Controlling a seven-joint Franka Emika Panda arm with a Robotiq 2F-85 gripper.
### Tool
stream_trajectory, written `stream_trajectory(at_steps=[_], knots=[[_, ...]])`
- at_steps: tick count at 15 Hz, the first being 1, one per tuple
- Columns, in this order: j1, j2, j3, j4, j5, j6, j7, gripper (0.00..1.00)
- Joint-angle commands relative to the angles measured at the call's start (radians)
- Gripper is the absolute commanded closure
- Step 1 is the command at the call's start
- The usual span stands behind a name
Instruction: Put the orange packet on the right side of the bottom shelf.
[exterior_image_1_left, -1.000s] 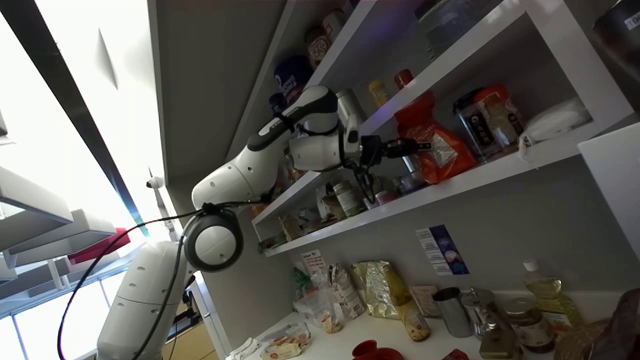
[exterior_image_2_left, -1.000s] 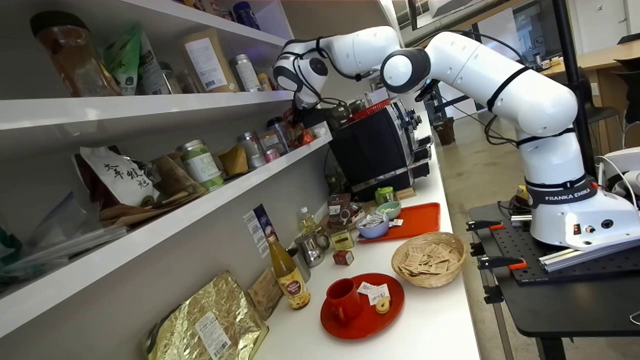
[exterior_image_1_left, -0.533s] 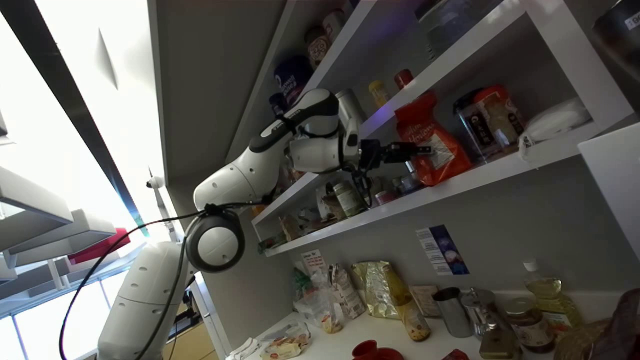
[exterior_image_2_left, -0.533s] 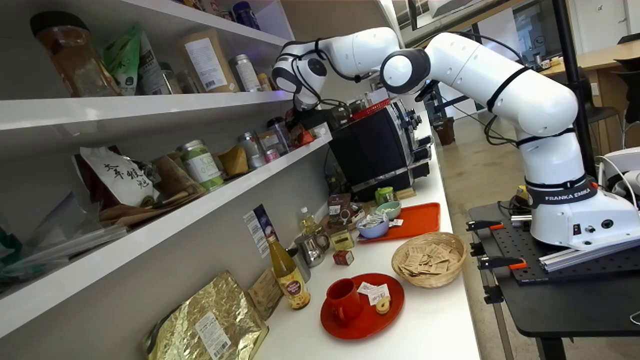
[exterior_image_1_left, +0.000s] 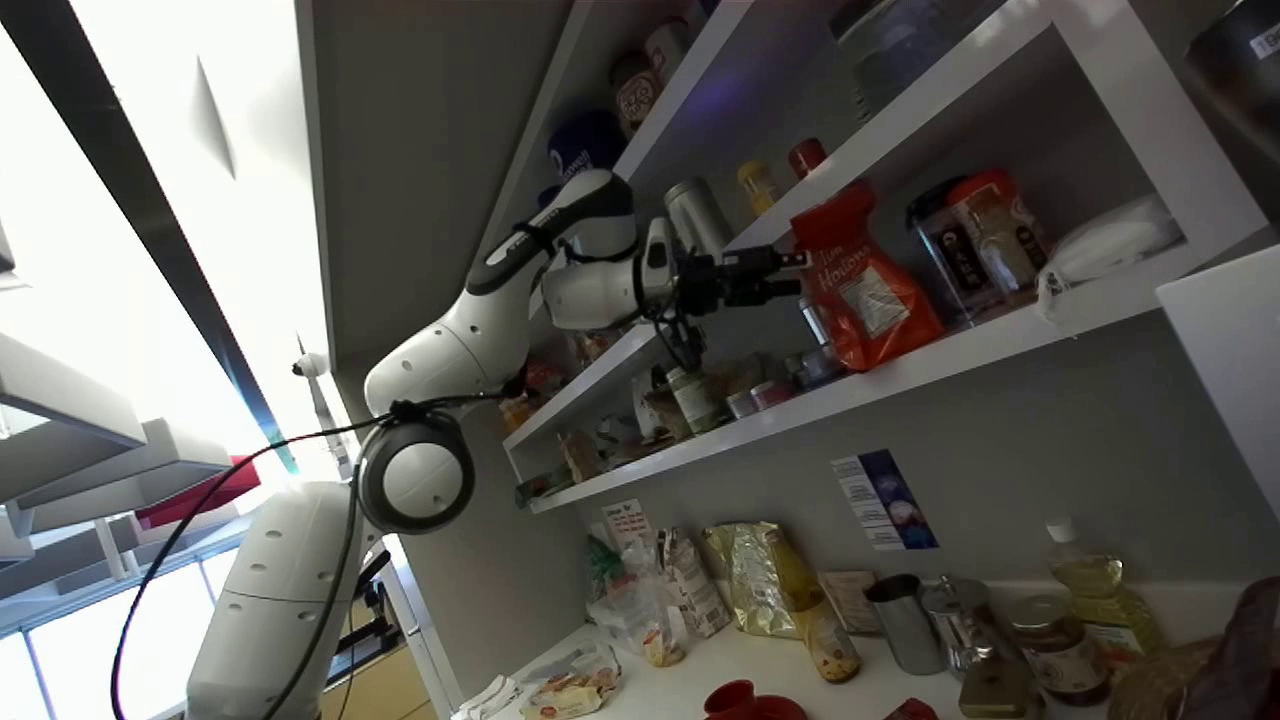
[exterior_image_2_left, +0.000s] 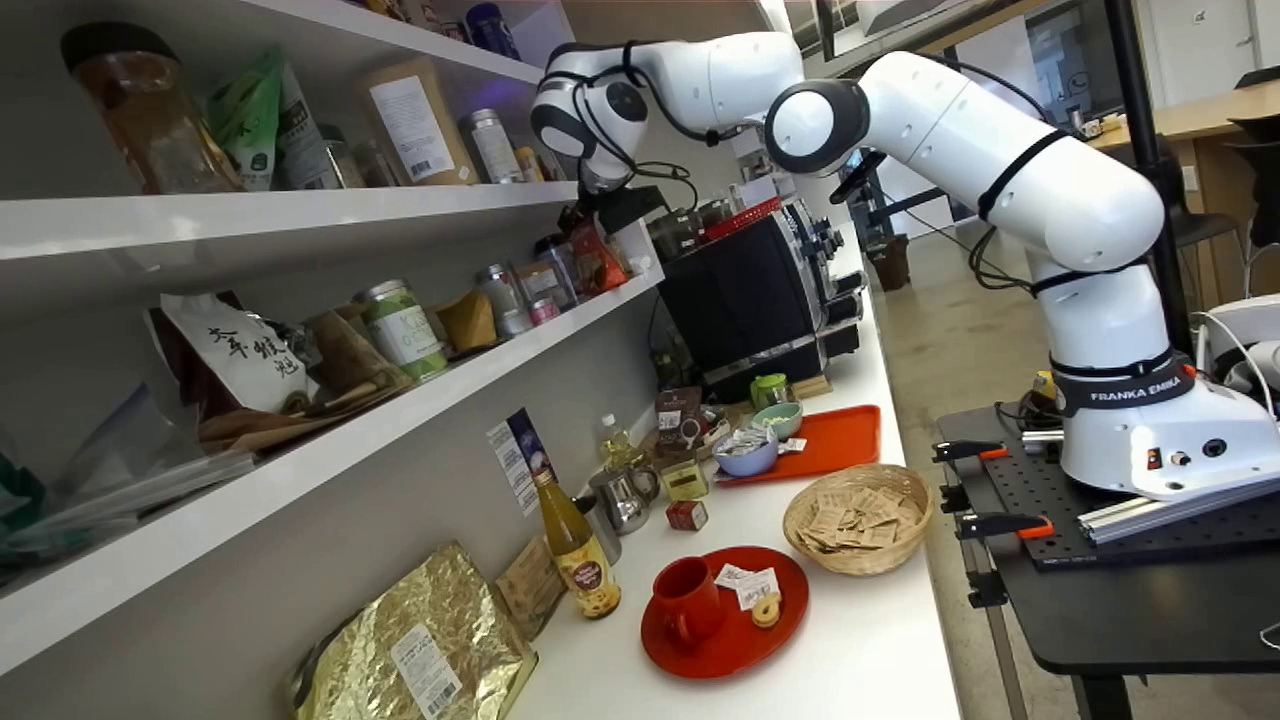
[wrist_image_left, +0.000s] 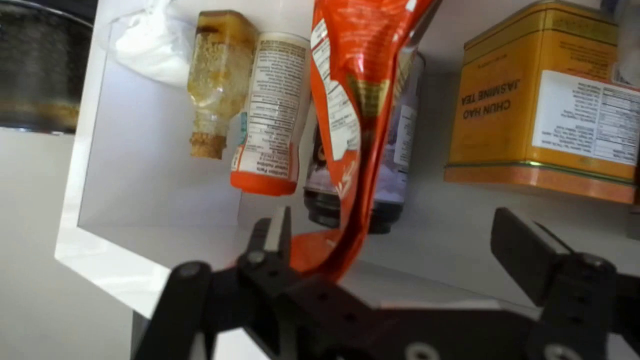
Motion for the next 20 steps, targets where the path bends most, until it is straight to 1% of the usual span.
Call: stream_trajectory(at_steps=[1, 4, 6, 8, 9, 10, 11, 12, 14, 15, 18, 19, 20], knots=[[-0.032, -0.131, 0.120, -0.140, 0.037, 0.038, -0.116, 0.00], [-0.070, -0.202, 0.211, -0.223, 0.156, 0.100, -0.211, 0.00], [-0.094, -0.279, 0.236, -0.355, 0.250, 0.122, -0.227, 0.00], [-0.116, -0.321, 0.257, -0.454, 0.332, 0.142, -0.254, 0.00], [-0.192, -0.321, 0.406, -0.507, 0.256, 0.176, -0.205, 0.00], [-0.216, -0.331, 0.436, -0.562, 0.254, 0.187, -0.198, 0.00], [-0.273, -0.333, 0.517, -0.618, 0.247, 0.199, -0.187, 0.00], [-0.327, -0.320, 0.585, -0.676, 0.246, 0.176, -0.182, 0.00], [-0.408, -0.319, 0.689, -0.797, 0.244, 0.175, -0.174, 0.00], [-0.445, -0.323, 0.727, -0.862, 0.244, 0.181, -0.172, 0.00], [-0.606, -0.327, 0.900, -1.063, 0.244, 0.184, -0.165, 0.00], [-0.664, -0.310, 0.964, -1.114, 0.243, 0.185, -0.167, 0.00], [-0.565, -0.289, 0.864, -0.996, 0.244, 0.174, -0.188, 0.00]])
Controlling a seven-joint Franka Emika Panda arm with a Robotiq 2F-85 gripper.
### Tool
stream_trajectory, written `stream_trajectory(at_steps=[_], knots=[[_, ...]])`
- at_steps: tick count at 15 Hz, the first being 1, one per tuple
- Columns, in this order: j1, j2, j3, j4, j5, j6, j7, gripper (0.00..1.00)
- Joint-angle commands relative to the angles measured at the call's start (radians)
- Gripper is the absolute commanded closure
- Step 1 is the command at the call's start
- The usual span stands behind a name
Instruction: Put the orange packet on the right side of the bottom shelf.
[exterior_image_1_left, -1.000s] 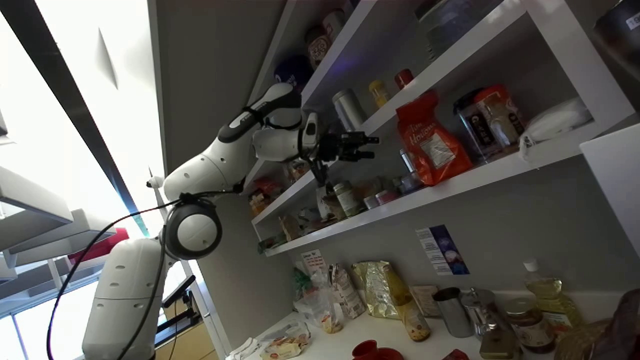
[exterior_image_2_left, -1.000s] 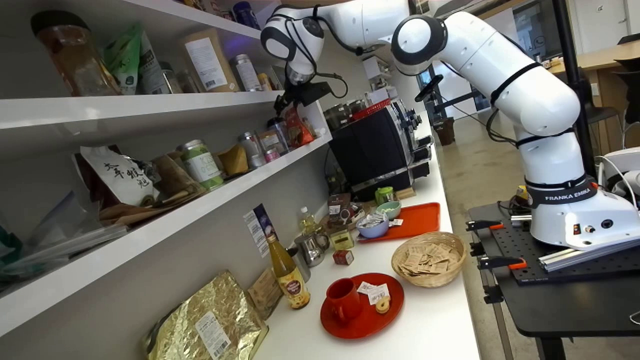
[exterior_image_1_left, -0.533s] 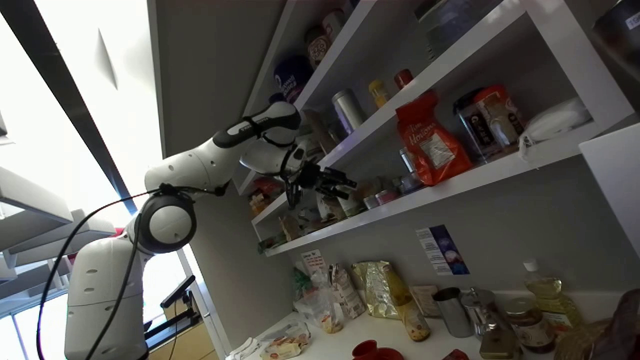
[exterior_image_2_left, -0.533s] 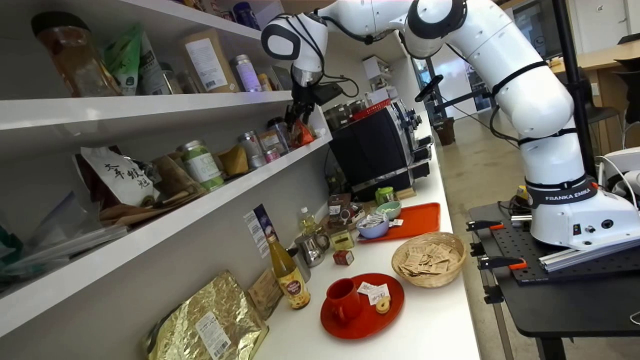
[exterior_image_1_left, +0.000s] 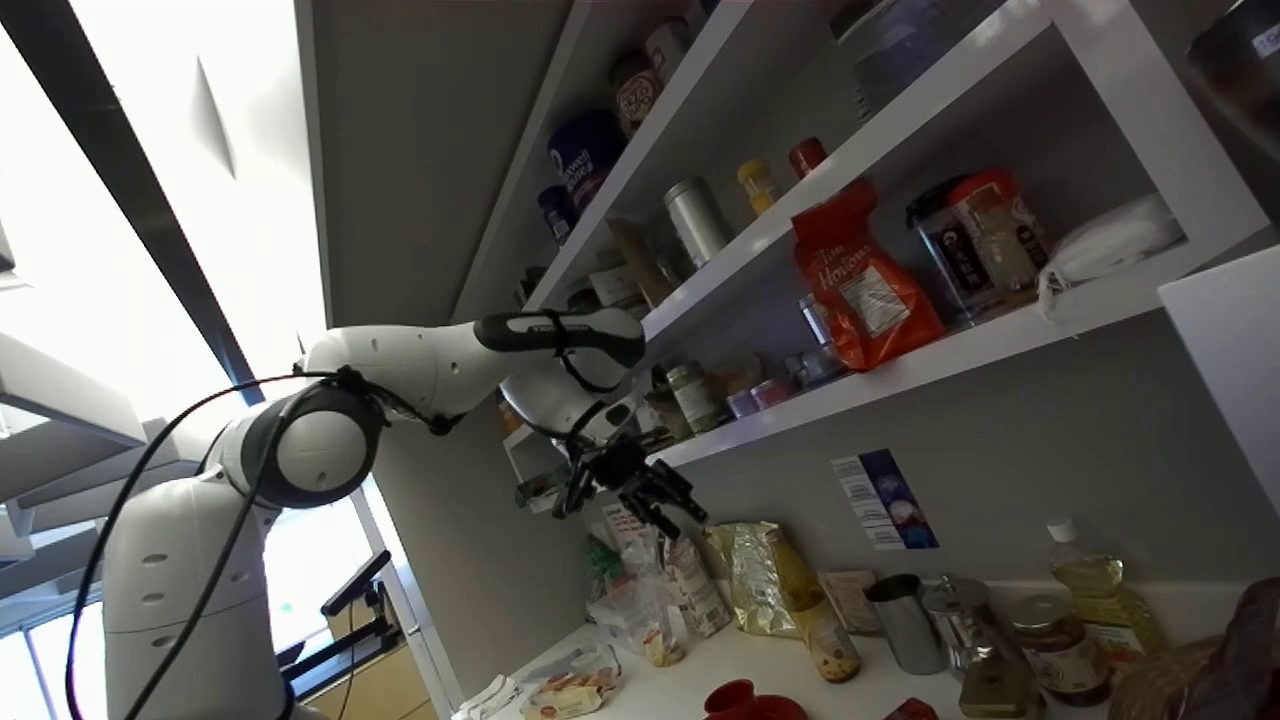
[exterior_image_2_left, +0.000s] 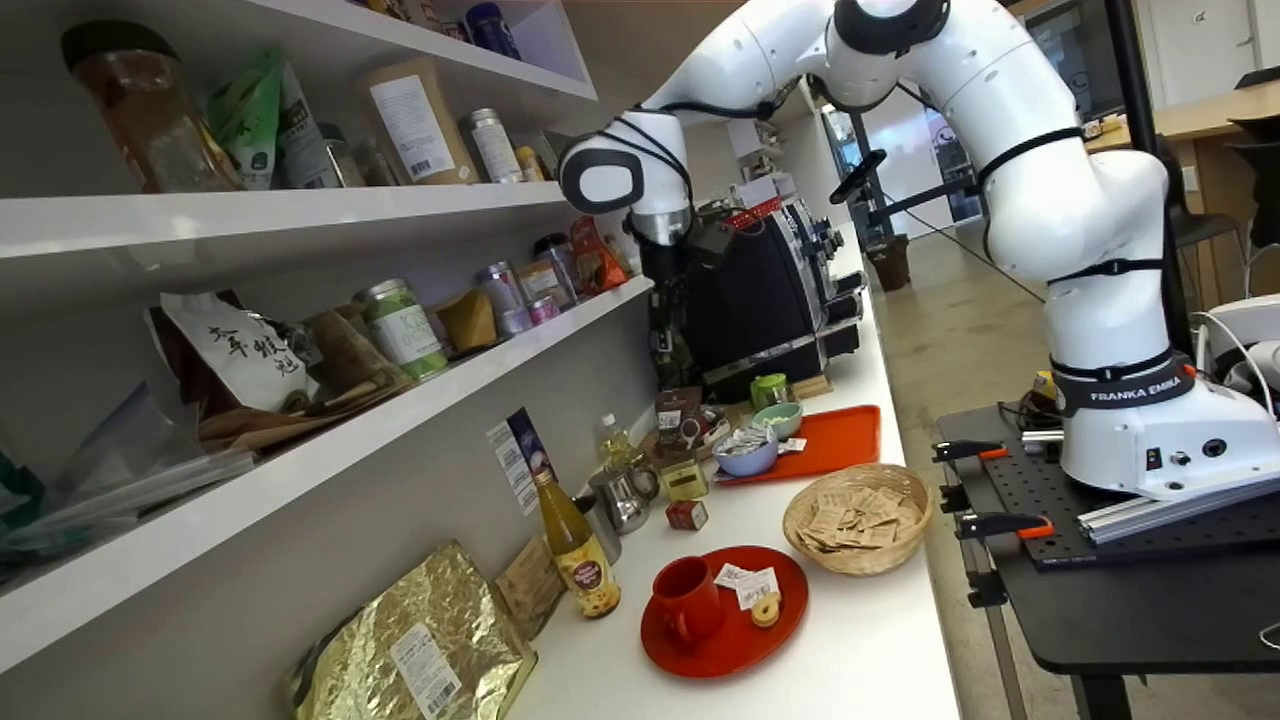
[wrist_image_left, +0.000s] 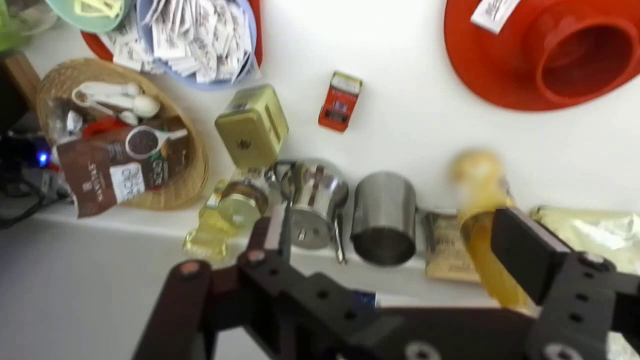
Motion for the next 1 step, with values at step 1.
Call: stream_trajectory(at_steps=[1], knots=[[-0.043, 0.000, 0.043, -0.052, 0.000, -0.001, 0.003, 0.00]])
